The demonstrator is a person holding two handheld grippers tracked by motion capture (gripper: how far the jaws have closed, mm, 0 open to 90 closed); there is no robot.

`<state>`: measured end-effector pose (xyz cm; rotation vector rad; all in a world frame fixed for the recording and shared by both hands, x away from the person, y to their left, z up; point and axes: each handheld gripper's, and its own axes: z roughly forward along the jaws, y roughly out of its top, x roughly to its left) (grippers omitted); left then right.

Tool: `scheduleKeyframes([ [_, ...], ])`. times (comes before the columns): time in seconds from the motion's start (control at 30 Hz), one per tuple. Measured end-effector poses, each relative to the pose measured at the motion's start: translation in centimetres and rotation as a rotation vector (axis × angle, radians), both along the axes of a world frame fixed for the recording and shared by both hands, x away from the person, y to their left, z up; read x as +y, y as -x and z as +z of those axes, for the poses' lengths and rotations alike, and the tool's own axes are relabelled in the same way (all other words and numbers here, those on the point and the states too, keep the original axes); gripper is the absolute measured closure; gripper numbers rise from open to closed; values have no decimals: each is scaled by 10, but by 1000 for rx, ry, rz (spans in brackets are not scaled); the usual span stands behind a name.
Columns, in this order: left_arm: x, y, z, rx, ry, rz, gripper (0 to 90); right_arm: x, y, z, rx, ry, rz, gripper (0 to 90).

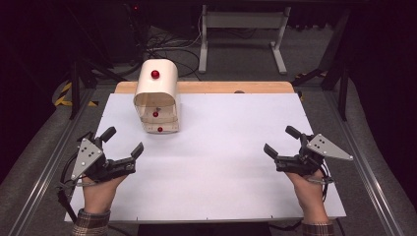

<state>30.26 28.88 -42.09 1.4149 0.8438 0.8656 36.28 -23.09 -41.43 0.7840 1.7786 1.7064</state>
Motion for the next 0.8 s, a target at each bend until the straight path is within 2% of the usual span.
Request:
scheduleKeyframes([
  [0.2, 2, 0, -2, 0, 0, 7, 19, 1, -1, -1, 3, 6, 4, 1],
  [0.43, 0, 0, -5, 4, -27, 17, 19, 5, -2, -2, 4, 10, 10, 1],
  [0.8, 1, 0, -3, 4, -20, 9, 16, 4, -1, -1, 0, 8, 10, 1],
])
